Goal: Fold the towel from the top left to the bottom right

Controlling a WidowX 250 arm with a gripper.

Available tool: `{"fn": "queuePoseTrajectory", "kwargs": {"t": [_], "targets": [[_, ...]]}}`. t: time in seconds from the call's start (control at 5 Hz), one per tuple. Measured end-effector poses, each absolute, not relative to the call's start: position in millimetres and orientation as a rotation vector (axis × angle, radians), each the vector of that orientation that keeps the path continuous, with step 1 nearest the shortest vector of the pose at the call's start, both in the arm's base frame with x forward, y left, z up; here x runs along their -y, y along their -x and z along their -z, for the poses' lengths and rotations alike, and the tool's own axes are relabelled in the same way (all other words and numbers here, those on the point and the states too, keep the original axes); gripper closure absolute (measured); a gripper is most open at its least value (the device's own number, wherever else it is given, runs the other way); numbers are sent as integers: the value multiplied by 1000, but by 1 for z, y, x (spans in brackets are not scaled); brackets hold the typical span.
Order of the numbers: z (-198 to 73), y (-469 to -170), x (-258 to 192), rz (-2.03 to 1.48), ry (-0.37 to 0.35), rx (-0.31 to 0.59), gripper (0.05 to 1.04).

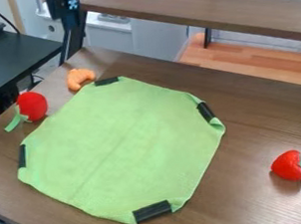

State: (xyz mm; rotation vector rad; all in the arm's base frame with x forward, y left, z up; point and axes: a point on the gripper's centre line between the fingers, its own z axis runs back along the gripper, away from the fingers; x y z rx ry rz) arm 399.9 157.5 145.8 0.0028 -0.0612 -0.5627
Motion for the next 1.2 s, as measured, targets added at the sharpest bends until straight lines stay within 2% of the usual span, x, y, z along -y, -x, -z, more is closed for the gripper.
{"fn": "queuePoseTrajectory", "kwargs": {"t": [0.2,0.4,0.6,1.0,1.2], "targets": [[-134,-399,-172,648,59,146,83],[-107,-396,-176,725,108,234,83],[-90,-401,-175,758,120,338,83],[-80,-419,-177,761,22,436,83],[-66,-430,-173,753,2,412,83]]}}
